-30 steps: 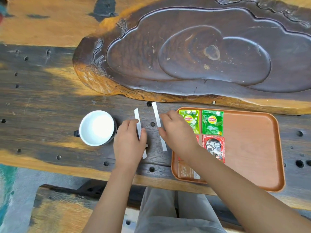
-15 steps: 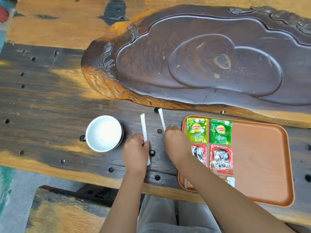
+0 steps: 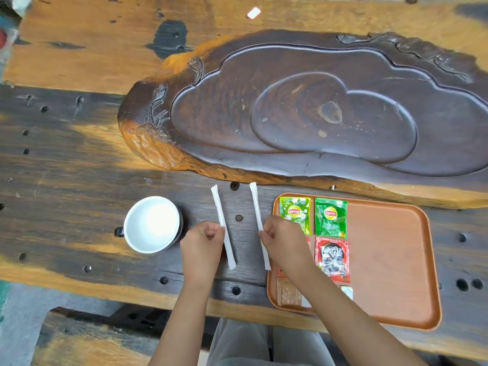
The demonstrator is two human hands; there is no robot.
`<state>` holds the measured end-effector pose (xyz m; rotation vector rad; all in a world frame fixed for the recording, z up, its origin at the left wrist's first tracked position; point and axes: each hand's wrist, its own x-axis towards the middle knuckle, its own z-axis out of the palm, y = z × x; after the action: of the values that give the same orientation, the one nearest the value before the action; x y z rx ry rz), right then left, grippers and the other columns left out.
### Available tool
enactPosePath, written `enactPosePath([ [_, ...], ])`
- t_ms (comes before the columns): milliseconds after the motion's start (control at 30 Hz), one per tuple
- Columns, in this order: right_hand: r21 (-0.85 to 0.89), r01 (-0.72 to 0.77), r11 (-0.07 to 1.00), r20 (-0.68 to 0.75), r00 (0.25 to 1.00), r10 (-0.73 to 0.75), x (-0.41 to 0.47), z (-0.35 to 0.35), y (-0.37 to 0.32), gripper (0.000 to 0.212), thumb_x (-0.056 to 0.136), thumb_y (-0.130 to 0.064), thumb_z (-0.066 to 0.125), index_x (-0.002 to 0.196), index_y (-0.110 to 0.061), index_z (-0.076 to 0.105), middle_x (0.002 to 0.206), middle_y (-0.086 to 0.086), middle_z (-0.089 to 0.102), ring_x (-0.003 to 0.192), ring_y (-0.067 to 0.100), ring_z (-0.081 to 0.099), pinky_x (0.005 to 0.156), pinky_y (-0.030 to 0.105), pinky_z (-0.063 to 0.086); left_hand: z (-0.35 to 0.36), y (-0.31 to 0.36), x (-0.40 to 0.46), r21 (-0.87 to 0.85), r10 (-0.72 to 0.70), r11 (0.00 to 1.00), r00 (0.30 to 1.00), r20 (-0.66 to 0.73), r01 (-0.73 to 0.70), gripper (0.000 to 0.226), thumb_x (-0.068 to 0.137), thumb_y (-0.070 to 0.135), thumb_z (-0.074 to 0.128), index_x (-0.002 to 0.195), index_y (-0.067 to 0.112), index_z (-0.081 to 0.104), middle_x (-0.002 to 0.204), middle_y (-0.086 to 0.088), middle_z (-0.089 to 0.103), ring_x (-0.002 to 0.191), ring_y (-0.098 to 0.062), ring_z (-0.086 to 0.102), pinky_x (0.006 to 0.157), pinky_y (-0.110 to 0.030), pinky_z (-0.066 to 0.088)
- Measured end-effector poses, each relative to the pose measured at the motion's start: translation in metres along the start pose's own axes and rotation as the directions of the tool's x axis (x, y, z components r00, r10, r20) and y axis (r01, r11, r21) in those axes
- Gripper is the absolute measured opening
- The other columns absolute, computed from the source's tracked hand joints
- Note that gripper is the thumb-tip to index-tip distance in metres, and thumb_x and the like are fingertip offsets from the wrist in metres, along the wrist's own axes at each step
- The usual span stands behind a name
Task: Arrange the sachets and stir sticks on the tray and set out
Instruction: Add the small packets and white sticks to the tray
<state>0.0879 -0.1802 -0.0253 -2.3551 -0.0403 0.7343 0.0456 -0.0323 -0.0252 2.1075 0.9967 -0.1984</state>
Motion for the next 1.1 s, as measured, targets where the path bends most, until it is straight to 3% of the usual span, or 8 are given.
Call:
enactPosePath([
  [67, 0.051, 0.007, 0.999, -0.024, 1.000, -0.006, -0.005, -0.008, 0.003, 0.010, 0.085, -0.010, 0.060, 0.076, -0.006, 0.061, 0.070, 0.011, 0.068, 0.059, 0.017, 0.055, 0.046, 0.023, 0.036, -0.003, 0.008, -0.005, -0.035, 0.024, 0.999, 1.000, 0.019, -0.024, 0.018, 0.083, 0.018, 0.064, 0.068, 0.027, 0.060, 0.065, 0.016, 0.061, 0.064, 0.004, 0.056, 0.053, -0.003, 0.038],
  [233, 0.123, -0.029, 0.992, -0.082, 0.996, 0.039, -0.023, -0.041, 0.033, 0.017, 0.084, -0.012, 0.063, 0.069, -0.017, 0.056, 0.060, 0.002, 0.064, 0.055, 0.016, 0.061, 0.054, 0.029, 0.050, 0.016, 0.041, -0.024, -0.116, 0.098, 0.990, 0.985, 0.145, -0.081, 0.029, 0.079, 0.013, 0.066, 0.059, 0.033, 0.060, 0.060, 0.017, 0.063, 0.061, 0.005, 0.060, 0.054, -0.005, 0.042],
  [333, 0.112, -0.044, 0.993, -0.150, 0.987, 0.060, -0.033, -0.065, 0.056, 0.020, 0.083, -0.013, 0.065, 0.067, -0.021, 0.055, 0.058, -0.006, 0.060, 0.054, 0.010, 0.059, 0.052, 0.018, 0.044, 0.040, 0.062, -0.040, -0.136, 0.183, 0.979, 0.953, 0.239, -0.154, 0.031, 0.078, 0.010, 0.066, 0.058, 0.032, 0.061, 0.058, 0.017, 0.062, 0.058, 0.012, 0.057, 0.051, 0.000, 0.039],
  [400, 0.130, -0.060, 0.990, -0.187, 0.979, 0.084, -0.040, -0.080, 0.072, 0.019, 0.082, -0.010, 0.065, 0.068, -0.020, 0.057, 0.059, -0.005, 0.062, 0.054, 0.013, 0.062, 0.055, 0.027, 0.052, 0.058, 0.072, -0.051, -0.148, 0.228, 0.970, 0.928, 0.294, -0.191, 0.030, 0.078, 0.009, 0.067, 0.059, 0.032, 0.061, 0.058, 0.016, 0.062, 0.059, 0.013, 0.056, 0.051, 0.000, 0.039],
  [467, 0.154, -0.098, 0.983, -0.215, 0.968, 0.130, -0.047, -0.094, 0.088, 0.022, 0.082, -0.009, 0.064, 0.067, -0.023, 0.057, 0.061, -0.001, 0.066, 0.058, 0.019, 0.065, 0.059, 0.037, 0.055, 0.077, 0.082, -0.064, -0.137, 0.254, 0.966, 0.904, 0.343, -0.220, 0.023, 0.078, 0.011, 0.067, 0.065, 0.030, 0.063, 0.061, 0.016, 0.062, 0.062, 0.011, 0.058, 0.051, -0.003, 0.041],
  [667, 0.172, -0.250, 0.953, -0.228, 0.931, 0.285, -0.064, -0.117, 0.141, 0.032, 0.083, -0.008, 0.061, 0.061, -0.029, 0.051, 0.065, 0.001, 0.065, 0.062, 0.022, 0.065, 0.061, 0.031, 0.049, 0.130, 0.099, -0.101, -0.037, 0.285, 0.953, 0.852, 0.439, -0.300, 0.007, 0.078, 0.008, 0.063, 0.075, 0.014, 0.067, 0.059, 0.013, 0.058, 0.066, -0.012, 0.062, 0.064, -0.026, 0.051],
  [967, 0.074, -0.328, 0.942, -0.155, 0.929, 0.336, -0.075, -0.116, 0.190, 0.015, 0.084, -0.008, 0.058, 0.069, -0.009, 0.061, 0.065, 0.005, 0.067, 0.065, 0.022, 0.059, 0.058, 0.031, 0.044, 0.175, 0.100, -0.125, 0.055, 0.271, 0.939, 0.829, 0.489, -0.339, 0.009, 0.081, 0.007, 0.062, 0.085, 0.008, 0.070, 0.086, -0.008, 0.072, 0.080, -0.018, 0.064, 0.071, -0.027, 0.051],
  [1100, -0.053, -0.301, 0.952, -0.164, 0.943, 0.289, -0.080, -0.118, 0.201, 0.011, 0.084, -0.013, 0.061, 0.073, -0.012, 0.060, 0.070, 0.005, 0.067, 0.067, 0.024, 0.059, 0.056, 0.030, 0.045, 0.172, 0.099, -0.129, 0.236, 0.362, 0.820, 0.793, 0.491, -0.521, 0.012, 0.086, 0.015, 0.056, 0.080, 0.010, 0.065, 0.077, -0.007, 0.069, 0.073, -0.024, 0.062, 0.062, -0.032, 0.050],
])
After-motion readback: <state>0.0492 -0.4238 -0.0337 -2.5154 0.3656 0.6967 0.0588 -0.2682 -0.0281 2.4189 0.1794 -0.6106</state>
